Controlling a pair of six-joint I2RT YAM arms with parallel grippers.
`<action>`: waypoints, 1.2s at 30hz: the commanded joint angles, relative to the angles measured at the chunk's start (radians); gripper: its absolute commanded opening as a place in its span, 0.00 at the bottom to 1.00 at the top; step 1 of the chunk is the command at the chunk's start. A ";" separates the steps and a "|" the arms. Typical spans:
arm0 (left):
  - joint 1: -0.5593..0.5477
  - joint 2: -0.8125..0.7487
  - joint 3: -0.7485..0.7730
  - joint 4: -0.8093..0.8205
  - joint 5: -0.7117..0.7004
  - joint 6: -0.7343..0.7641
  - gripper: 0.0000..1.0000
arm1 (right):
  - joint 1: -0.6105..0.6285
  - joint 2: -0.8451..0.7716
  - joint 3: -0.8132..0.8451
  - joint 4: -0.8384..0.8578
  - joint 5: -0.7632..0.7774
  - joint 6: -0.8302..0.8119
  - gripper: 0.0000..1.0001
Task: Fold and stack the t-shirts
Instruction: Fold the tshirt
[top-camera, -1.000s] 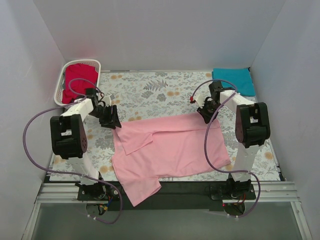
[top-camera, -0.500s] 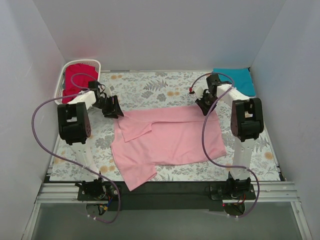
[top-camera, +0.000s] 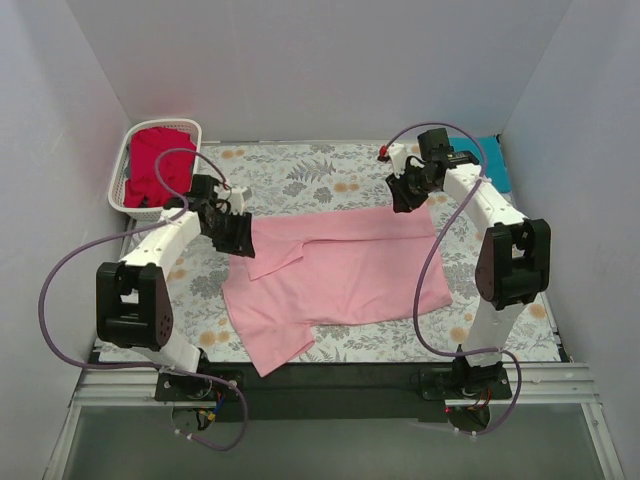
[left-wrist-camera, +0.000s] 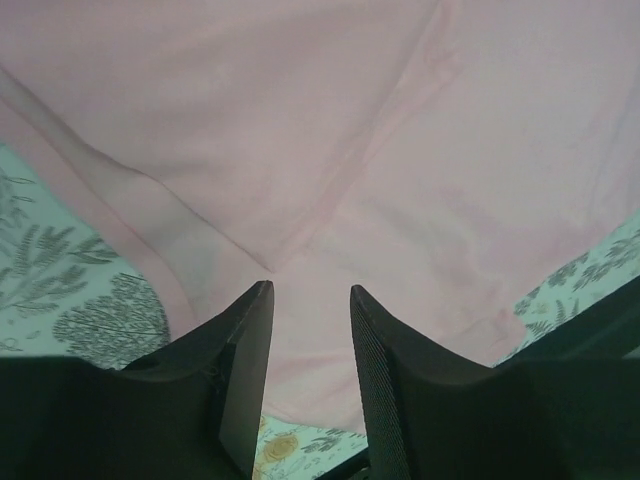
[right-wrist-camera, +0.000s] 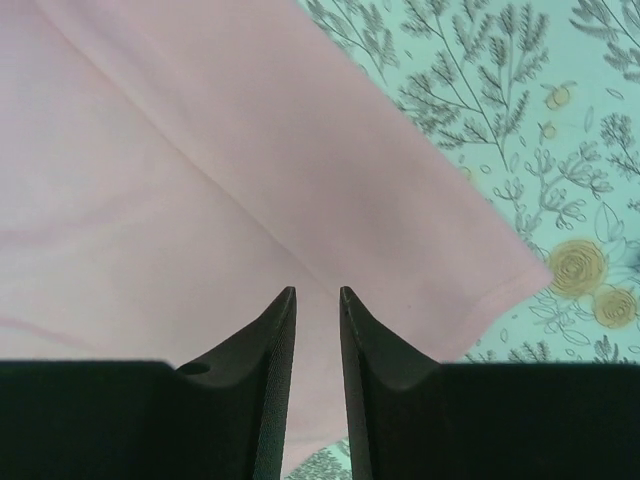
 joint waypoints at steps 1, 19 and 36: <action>-0.189 -0.079 -0.125 0.048 -0.285 -0.004 0.35 | 0.032 -0.054 -0.025 -0.034 -0.107 0.096 0.31; -0.335 0.030 -0.126 0.041 -0.496 -0.024 0.27 | 0.035 -0.086 -0.074 -0.034 -0.110 0.125 0.30; -0.335 0.108 -0.104 0.053 -0.491 -0.038 0.25 | 0.035 -0.089 -0.080 -0.032 -0.104 0.125 0.30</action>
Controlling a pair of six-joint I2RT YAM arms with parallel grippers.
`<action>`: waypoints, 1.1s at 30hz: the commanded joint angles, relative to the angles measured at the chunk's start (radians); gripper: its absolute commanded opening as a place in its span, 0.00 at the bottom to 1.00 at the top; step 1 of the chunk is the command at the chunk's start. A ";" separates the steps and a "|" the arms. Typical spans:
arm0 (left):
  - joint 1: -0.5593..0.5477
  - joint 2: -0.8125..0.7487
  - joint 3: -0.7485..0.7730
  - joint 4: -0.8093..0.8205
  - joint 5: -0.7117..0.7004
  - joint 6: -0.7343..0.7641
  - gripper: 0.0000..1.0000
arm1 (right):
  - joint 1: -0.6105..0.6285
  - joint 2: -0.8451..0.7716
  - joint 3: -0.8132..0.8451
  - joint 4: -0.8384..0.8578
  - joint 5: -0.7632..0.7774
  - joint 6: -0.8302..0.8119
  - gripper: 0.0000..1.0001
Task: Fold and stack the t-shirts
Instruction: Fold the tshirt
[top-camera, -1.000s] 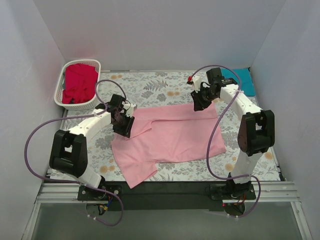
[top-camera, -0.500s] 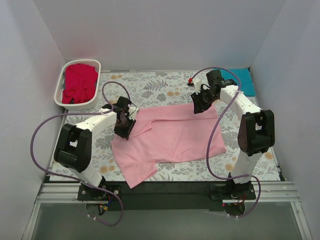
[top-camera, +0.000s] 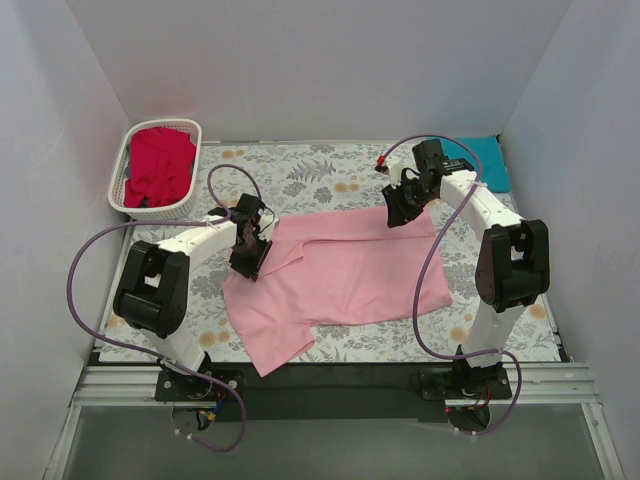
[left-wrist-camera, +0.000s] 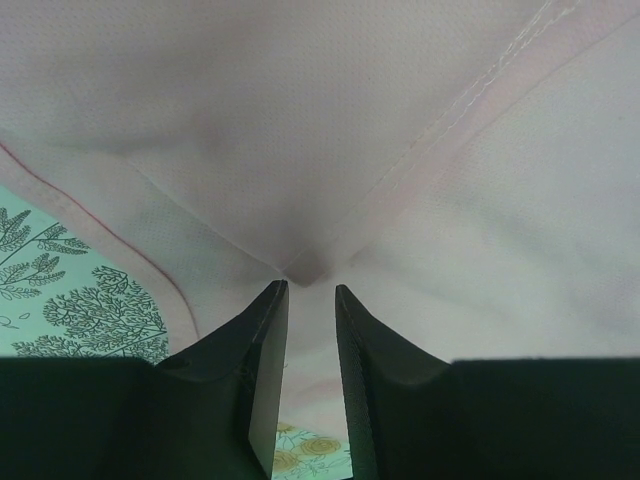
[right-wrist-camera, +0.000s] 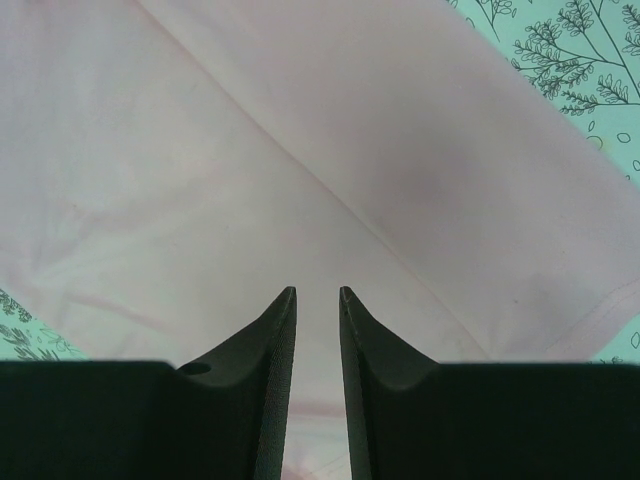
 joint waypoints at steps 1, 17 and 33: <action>0.000 0.012 0.029 0.020 -0.013 -0.012 0.24 | -0.003 -0.042 -0.001 -0.001 -0.013 0.002 0.30; 0.000 0.018 0.044 0.017 -0.017 -0.026 0.18 | -0.002 -0.042 0.000 -0.002 -0.019 0.001 0.30; -0.001 -0.030 0.047 0.014 -0.055 -0.023 0.00 | -0.003 -0.038 -0.004 -0.002 -0.033 -0.003 0.29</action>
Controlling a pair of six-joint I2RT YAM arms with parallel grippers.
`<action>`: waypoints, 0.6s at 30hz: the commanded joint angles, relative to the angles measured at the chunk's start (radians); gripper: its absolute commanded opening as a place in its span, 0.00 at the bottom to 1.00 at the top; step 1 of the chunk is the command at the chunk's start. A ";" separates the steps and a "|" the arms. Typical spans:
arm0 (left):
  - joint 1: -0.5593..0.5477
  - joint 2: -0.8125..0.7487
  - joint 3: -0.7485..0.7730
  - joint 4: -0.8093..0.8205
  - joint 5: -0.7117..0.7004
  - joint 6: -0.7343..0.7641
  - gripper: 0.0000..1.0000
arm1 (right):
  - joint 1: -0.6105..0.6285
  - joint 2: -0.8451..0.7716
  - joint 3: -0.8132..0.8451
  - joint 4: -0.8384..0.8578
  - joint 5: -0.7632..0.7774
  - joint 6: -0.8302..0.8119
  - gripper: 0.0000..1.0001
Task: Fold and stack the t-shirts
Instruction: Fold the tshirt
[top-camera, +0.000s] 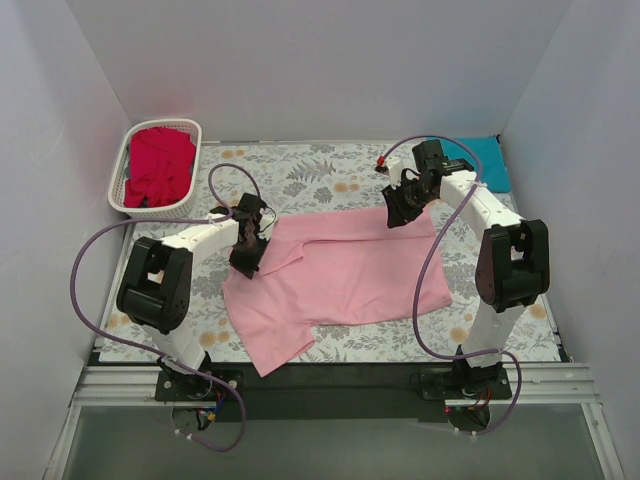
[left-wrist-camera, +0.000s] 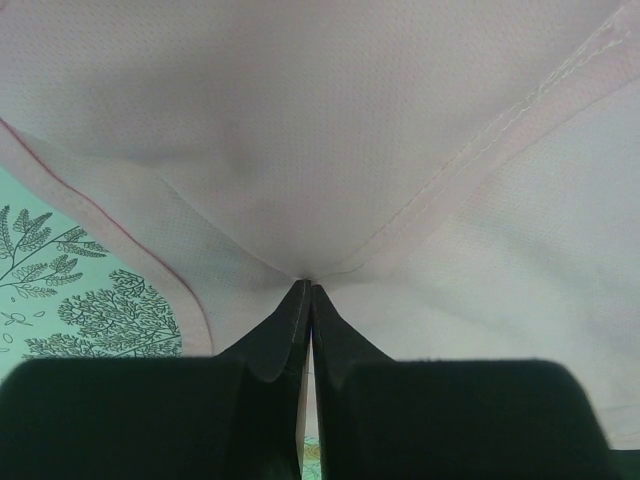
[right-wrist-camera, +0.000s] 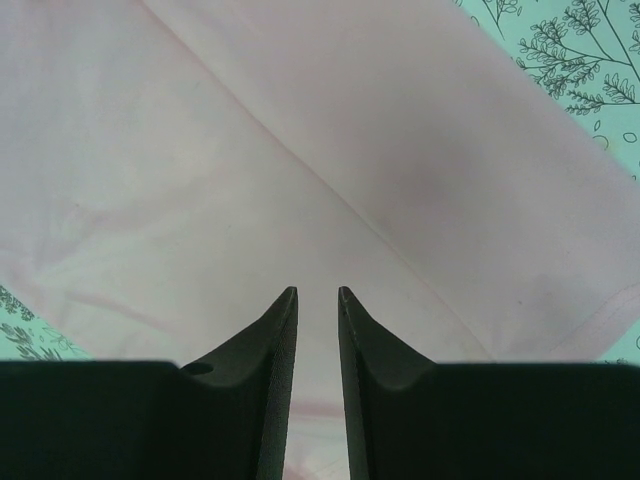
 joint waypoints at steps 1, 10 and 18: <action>-0.001 -0.066 0.030 0.007 -0.012 0.003 0.00 | -0.003 -0.038 0.001 -0.005 -0.043 -0.004 0.29; 0.083 -0.138 0.007 0.018 0.236 -0.035 0.07 | 0.108 0.041 0.041 0.051 -0.338 0.215 0.33; 0.291 -0.118 -0.008 -0.019 0.570 -0.109 0.29 | 0.302 0.133 0.017 0.347 -0.307 0.560 0.38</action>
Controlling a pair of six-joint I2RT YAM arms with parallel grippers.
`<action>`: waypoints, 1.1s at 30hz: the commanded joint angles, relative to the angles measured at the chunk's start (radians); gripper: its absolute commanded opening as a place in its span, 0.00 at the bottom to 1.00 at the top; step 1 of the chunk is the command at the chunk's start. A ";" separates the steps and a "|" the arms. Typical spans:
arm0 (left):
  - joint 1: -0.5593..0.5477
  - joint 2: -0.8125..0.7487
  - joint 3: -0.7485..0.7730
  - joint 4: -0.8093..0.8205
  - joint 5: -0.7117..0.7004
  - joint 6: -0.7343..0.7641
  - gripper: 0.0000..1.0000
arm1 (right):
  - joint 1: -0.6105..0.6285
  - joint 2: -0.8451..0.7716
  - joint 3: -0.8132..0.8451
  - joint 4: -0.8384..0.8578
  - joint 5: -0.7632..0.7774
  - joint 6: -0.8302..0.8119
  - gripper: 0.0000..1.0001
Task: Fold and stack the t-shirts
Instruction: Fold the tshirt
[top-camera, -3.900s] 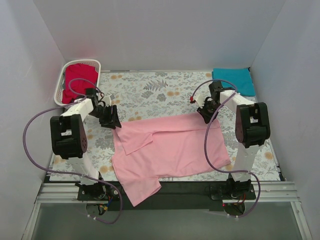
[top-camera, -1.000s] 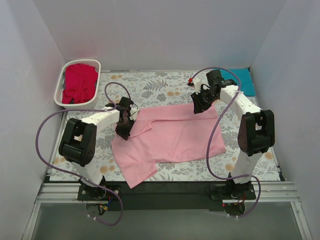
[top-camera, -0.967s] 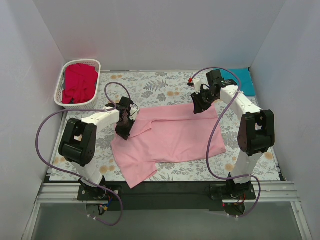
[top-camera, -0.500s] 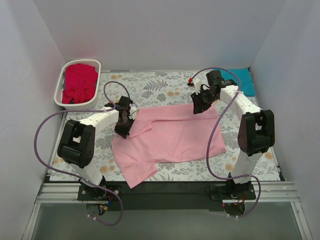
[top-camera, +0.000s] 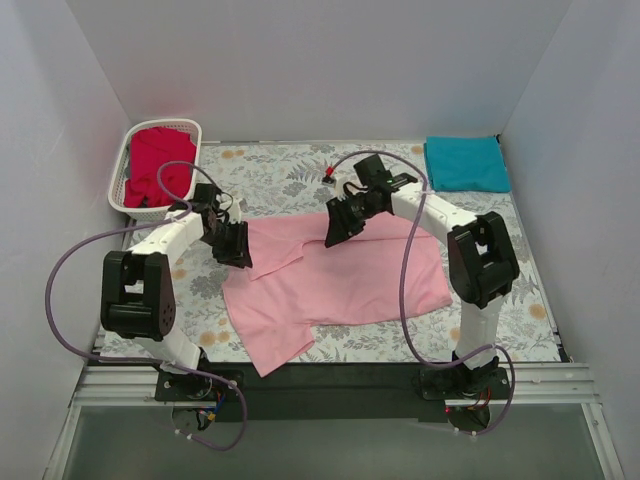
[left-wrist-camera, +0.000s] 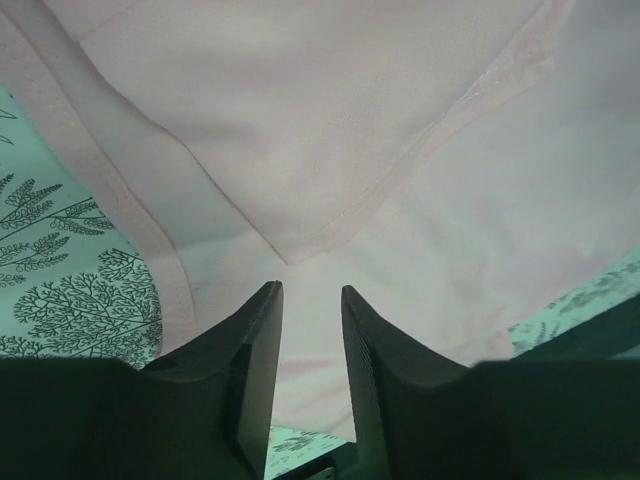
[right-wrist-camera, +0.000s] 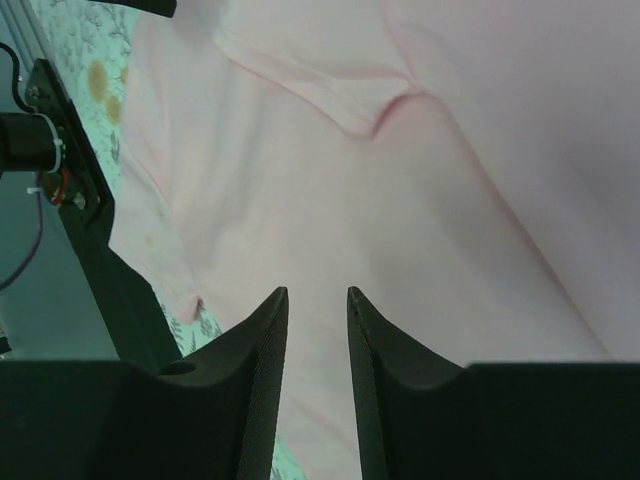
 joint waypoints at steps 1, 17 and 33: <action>0.068 -0.030 -0.017 -0.012 0.219 -0.052 0.31 | 0.066 0.052 0.009 0.177 -0.027 0.219 0.39; 0.121 0.082 -0.056 0.042 0.285 -0.112 0.42 | 0.157 0.220 0.036 0.241 0.017 0.301 0.52; 0.124 0.121 -0.062 0.052 0.239 -0.123 0.43 | 0.159 0.316 0.124 0.272 0.022 0.367 0.52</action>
